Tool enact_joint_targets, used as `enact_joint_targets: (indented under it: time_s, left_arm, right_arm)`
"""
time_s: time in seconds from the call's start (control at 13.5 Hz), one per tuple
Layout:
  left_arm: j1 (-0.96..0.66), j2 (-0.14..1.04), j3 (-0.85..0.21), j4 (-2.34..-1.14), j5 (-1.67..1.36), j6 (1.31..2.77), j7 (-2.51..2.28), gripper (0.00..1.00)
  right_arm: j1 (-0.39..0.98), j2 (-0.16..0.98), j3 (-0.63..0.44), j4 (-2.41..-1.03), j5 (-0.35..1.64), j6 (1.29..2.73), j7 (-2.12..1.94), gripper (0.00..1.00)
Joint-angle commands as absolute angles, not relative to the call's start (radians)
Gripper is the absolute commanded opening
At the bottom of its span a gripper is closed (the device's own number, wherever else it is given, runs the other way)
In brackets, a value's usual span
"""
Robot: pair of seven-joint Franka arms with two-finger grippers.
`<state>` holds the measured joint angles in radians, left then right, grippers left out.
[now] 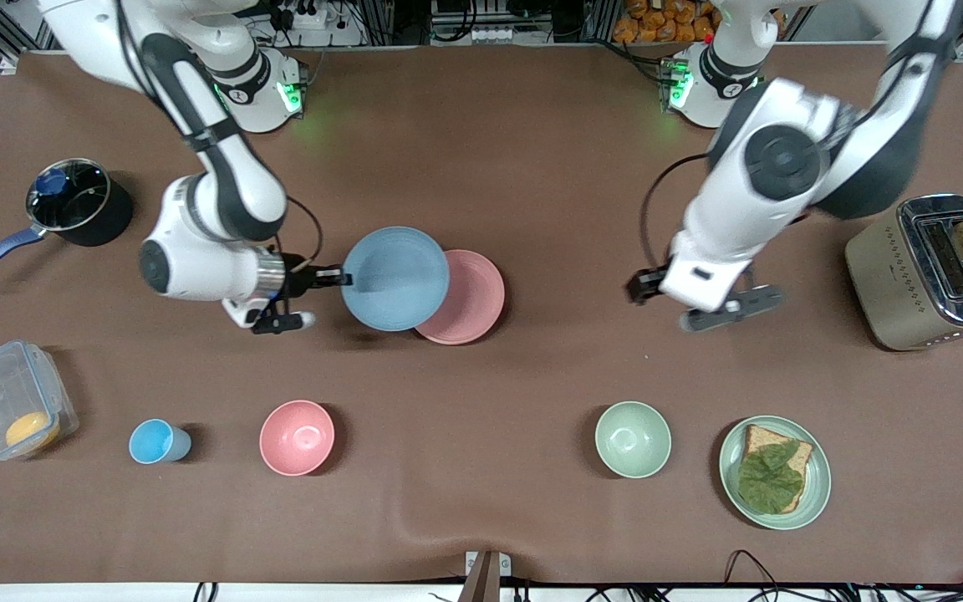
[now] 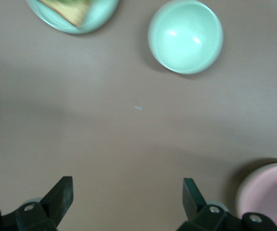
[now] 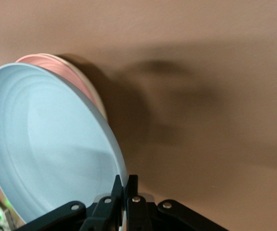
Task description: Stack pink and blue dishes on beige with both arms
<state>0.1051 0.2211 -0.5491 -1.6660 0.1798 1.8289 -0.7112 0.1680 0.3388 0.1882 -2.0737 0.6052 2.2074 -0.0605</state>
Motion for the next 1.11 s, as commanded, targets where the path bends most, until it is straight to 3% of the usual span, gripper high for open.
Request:
enact_joint_targets:
  time_s: [0.0,0.22,0.44,0.74,1.04]
  left_arm:
    - [0.198,0.094,-0.554,-1.663,0.206,1.713,-0.553,1.00]
    - [0.219,0.090,-0.551,-1.498,0.201,1.519,-0.540,1.00]
    - [0.316,0.081,-0.548,-1.479,0.096,1.494,-0.361,1.00]
    - [0.122,0.048,-0.266,-1.493,0.061,1.462,-0.189,1.00]
    - [0.033,0.031,-0.162,-1.502,0.045,1.456,-0.161,1.00]
  right_arm:
    - [0.224,0.327,0.181,-2.102,0.630,2.276,0.011,0.00]
    - [0.277,0.360,0.179,-2.094,0.638,2.330,0.093,0.00]
    - [0.342,0.399,0.181,-2.094,0.641,2.423,0.153,0.00]
    - [0.379,0.408,0.179,-2.091,0.676,2.459,0.176,0.00]
    - [0.379,0.411,0.179,-2.088,0.678,2.459,0.176,0.00]
